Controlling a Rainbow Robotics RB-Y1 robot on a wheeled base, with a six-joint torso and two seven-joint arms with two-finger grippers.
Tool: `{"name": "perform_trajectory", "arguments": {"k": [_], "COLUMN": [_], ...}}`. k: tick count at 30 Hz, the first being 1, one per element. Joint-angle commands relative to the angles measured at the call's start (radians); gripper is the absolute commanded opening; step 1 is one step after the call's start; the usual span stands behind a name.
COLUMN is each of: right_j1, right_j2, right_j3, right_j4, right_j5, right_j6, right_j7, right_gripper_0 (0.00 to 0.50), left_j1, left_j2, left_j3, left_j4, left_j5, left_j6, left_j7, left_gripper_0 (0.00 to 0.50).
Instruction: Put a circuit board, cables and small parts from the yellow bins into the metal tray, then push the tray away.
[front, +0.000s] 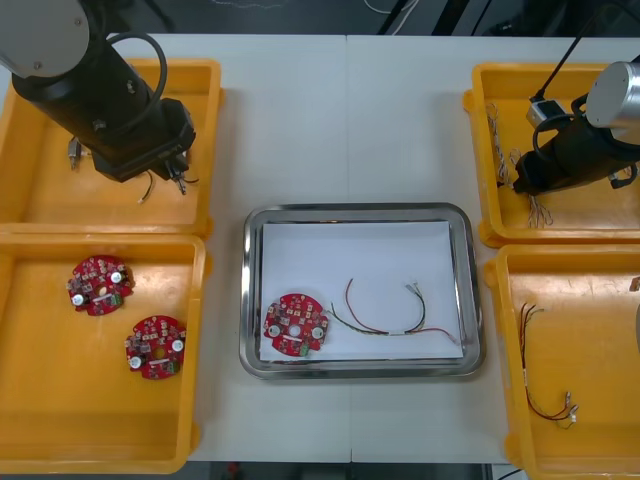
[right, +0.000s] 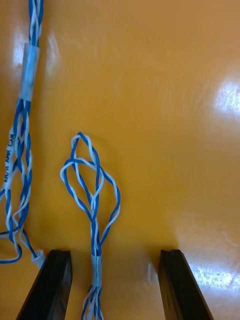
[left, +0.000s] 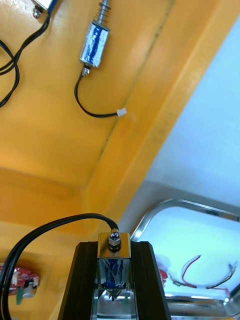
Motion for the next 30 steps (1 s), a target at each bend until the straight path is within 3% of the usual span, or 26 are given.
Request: {"name": "perform_trajectory", "arguments": {"k": [1, 4, 5, 7, 8, 9, 10, 11, 19, 30], "right_j1": [0.022, 0.022, 0.024, 0.027, 0.03, 0.031, 0.033, 0.036, 0.041, 0.039], "right_j2": [0.014, 0.014, 0.014, 0.014, 0.014, 0.014, 0.014, 0.014, 0.005, -0.066], "right_j3": [0.019, 0.019, 0.019, 0.019, 0.019, 0.019, 0.019, 0.019, 0.019, -0.09], "right_j4": [-0.011, -0.011, -0.011, -0.013, -0.011, -0.011, -0.011, -0.011, -0.05, -0.344], "right_j5": [-0.014, -0.023, -0.029, -0.032, -0.04, -0.04, -0.044, -0.046, -0.037, -0.049], "right_j6": [-0.02, -0.02, -0.02, -0.02, -0.02, -0.02, -0.02, -0.019, -0.002, 0.257], "right_j7": [0.0, 0.001, 0.0, 0.0, -0.004, -0.004, -0.004, -0.004, 0.01, 0.021], "right_gripper_0": [0.5, 0.5, 0.454, 0.338, 0.088, 0.037, 0.037, 0.0, 0.0, 0.0], "left_j1": [-0.04, -0.04, -0.04, -0.04, -0.04, -0.04, -0.042, -0.04, -0.042, -0.039], "left_j2": [-0.033, -0.092, -0.115, -0.135, -0.161, -0.165, -0.187, -0.2, -0.265, -0.288], "left_j3": [0.037, 0.034, 0.029, 0.023, 0.003, -0.002, -0.022, -0.04, -0.16, -0.356], "left_j4": [-0.082, -0.137, -0.154, -0.166, -0.183, -0.186, -0.2, -0.207, -0.233, -0.221], "left_j5": [-0.039, -0.085, -0.104, -0.119, -0.151, -0.156, -0.183, -0.203, -0.269, -0.277], "left_j6": [0.053, 0.085, 0.091, 0.092, 0.091, 0.091, 0.091, 0.091, 0.074, -0.041], "left_j7": [-0.038, -0.031, -0.028, -0.026, -0.021, -0.02, -0.017, -0.012, 0.011, 0.037], "left_gripper_0": [0.0, 0.0, 0.0, 0.0, 0.0, 0.0, 0.0, 0.0, 0.0, 0.0]}}
